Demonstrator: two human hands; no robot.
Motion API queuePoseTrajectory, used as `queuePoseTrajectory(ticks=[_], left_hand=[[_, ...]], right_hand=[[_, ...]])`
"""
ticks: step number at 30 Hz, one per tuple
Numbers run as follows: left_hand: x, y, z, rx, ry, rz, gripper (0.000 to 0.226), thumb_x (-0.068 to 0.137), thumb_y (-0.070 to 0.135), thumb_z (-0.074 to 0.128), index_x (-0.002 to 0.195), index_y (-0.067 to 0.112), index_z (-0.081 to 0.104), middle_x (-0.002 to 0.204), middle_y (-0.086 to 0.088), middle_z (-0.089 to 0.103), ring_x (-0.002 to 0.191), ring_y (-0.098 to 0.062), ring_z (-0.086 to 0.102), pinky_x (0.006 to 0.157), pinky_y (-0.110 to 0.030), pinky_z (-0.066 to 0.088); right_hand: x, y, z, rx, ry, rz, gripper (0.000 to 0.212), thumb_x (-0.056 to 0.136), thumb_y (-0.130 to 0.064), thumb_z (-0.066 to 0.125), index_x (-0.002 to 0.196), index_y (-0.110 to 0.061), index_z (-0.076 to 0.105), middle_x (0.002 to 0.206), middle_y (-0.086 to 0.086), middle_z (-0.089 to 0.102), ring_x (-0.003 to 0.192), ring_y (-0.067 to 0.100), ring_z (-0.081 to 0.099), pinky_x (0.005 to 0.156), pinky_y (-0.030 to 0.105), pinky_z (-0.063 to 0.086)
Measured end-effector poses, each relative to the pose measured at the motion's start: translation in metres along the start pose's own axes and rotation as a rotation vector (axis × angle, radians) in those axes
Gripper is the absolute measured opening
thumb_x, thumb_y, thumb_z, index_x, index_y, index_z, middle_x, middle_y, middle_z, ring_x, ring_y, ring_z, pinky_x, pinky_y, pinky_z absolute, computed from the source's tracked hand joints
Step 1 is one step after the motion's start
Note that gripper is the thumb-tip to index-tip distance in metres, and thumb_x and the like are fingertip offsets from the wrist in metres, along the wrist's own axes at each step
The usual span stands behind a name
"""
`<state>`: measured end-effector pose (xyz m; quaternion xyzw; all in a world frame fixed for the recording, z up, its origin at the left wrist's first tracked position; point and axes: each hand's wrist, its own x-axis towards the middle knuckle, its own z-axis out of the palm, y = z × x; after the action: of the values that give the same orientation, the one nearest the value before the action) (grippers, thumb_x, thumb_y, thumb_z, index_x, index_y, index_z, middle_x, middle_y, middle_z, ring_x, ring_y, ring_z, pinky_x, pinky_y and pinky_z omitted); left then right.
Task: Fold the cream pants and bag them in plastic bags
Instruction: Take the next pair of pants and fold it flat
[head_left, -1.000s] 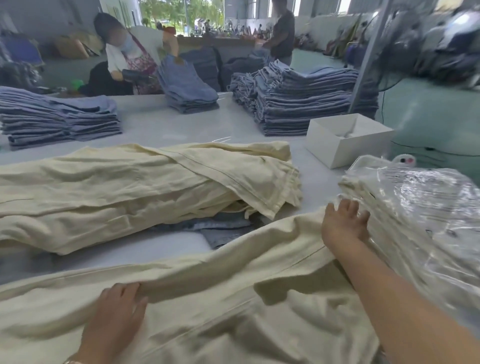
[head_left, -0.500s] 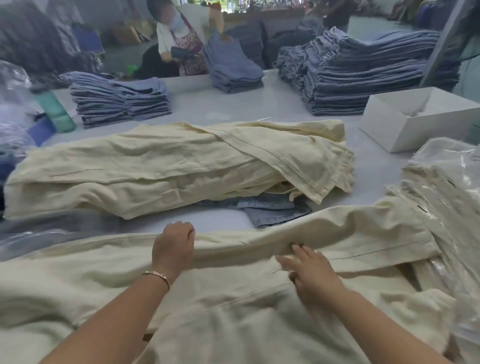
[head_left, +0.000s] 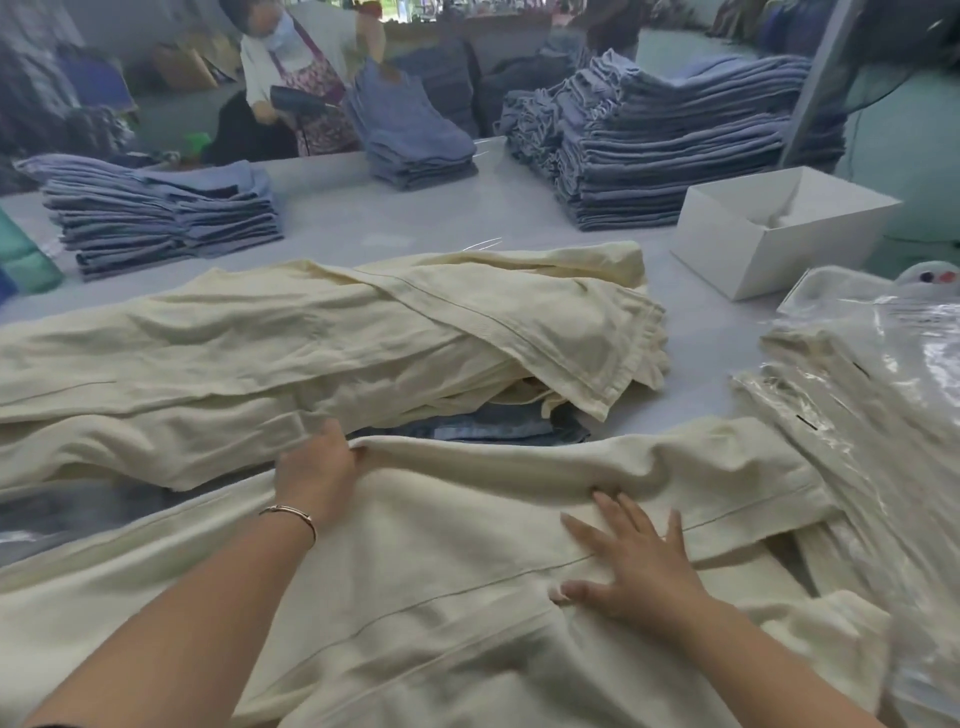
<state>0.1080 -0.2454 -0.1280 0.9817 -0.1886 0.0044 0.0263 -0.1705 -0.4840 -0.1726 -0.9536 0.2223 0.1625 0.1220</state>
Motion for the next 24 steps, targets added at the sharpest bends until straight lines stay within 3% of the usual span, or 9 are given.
queuePoseTrajectory(ticks=[3,6,9,11,13,16,19,21,24], left_hand=[[0.003,0.008,-0.001,0.125,-0.117,0.029,0.048,0.092,0.045,0.049,0.125,0.012,0.039,0.112,-0.011,0.064,0.108,-0.031,0.059,0.093,-0.039,0.042],[0.003,0.041,0.001,-0.073,-0.17,0.083,0.038,0.085,0.035,0.055,0.122,0.028,0.05,0.117,0.0,0.061,0.116,-0.025,0.052,0.102,-0.04,0.035],[0.002,0.102,0.004,-0.256,-0.07,0.317,0.017,0.089,0.025,0.051,0.101,0.023,0.062,0.104,0.002,0.064,0.107,-0.024,0.055,0.091,-0.036,0.041],[-0.003,0.15,0.007,-0.326,-0.05,0.502,0.017,0.096,0.019,0.043,0.091,0.016,0.059,0.096,-0.002,0.06,0.101,-0.025,0.054,0.085,-0.038,0.042],[-0.007,0.198,0.012,-0.324,-0.048,0.64,0.019,0.098,0.016,0.04,0.094,0.012,0.057,0.098,-0.006,0.057,0.098,-0.026,0.053,0.083,-0.04,0.042],[-0.008,0.26,0.019,-0.27,-0.128,0.734,0.018,0.098,0.013,0.039,0.097,0.009,0.056,0.105,-0.012,0.061,0.101,-0.03,0.055,0.081,-0.038,0.043],[-0.005,0.299,0.024,-0.21,-0.235,0.711,0.023,0.097,0.019,0.041,0.093,0.005,0.059,0.104,-0.017,0.063,0.1,-0.033,0.057,0.076,-0.034,0.04],[-0.001,0.314,0.027,-0.19,-0.331,0.676,0.036,0.095,0.036,0.05,0.075,0.007,0.056,0.083,-0.012,0.063,0.084,-0.03,0.059,0.066,-0.032,0.038],[0.006,0.327,0.025,-0.19,-0.551,0.6,0.052,0.078,0.051,0.069,0.058,0.009,0.047,0.052,0.0,0.043,0.05,-0.017,0.041,0.046,-0.029,0.028]], right_hand=[[-0.003,0.0,0.003,-0.001,-0.007,-0.012,0.083,0.069,-0.086,0.032,0.143,-0.059,0.004,0.159,-0.009,-0.016,0.145,0.014,-0.021,0.107,0.062,-0.017],[-0.005,0.001,0.008,-0.004,0.024,-0.043,0.081,0.073,-0.084,0.031,0.143,-0.058,0.001,0.159,-0.008,-0.018,0.144,0.015,-0.024,0.106,0.059,-0.022],[-0.006,0.001,0.013,0.014,0.054,-0.069,0.08,0.075,-0.083,0.029,0.144,-0.056,-0.003,0.159,-0.007,-0.021,0.142,0.015,-0.029,0.104,0.054,-0.029],[-0.006,0.002,0.015,0.021,0.071,-0.079,0.08,0.077,-0.082,0.028,0.145,-0.054,-0.002,0.159,-0.005,-0.02,0.141,0.017,-0.032,0.102,0.053,-0.031],[-0.005,0.004,0.017,0.035,0.084,-0.089,0.081,0.077,-0.083,0.028,0.146,-0.052,-0.001,0.159,-0.003,-0.019,0.14,0.018,-0.033,0.101,0.052,-0.032],[-0.003,0.005,0.017,0.064,0.116,-0.097,0.084,0.076,-0.084,0.03,0.147,-0.05,0.001,0.159,-0.003,-0.018,0.142,0.017,-0.03,0.103,0.051,-0.031],[-0.003,0.007,0.019,0.095,0.144,-0.103,0.086,0.076,-0.083,0.031,0.149,-0.046,0.004,0.16,-0.002,-0.016,0.142,0.015,-0.029,0.105,0.05,-0.029],[-0.003,0.01,0.02,0.103,0.161,-0.105,0.086,0.077,-0.082,0.03,0.149,-0.045,0.004,0.16,-0.002,-0.015,0.142,0.014,-0.03,0.107,0.049,-0.027],[-0.001,0.011,0.023,0.106,0.192,-0.112,0.084,0.077,-0.081,0.03,0.148,-0.044,0.006,0.161,0.0,-0.012,0.143,0.013,-0.025,0.109,0.05,-0.025]])
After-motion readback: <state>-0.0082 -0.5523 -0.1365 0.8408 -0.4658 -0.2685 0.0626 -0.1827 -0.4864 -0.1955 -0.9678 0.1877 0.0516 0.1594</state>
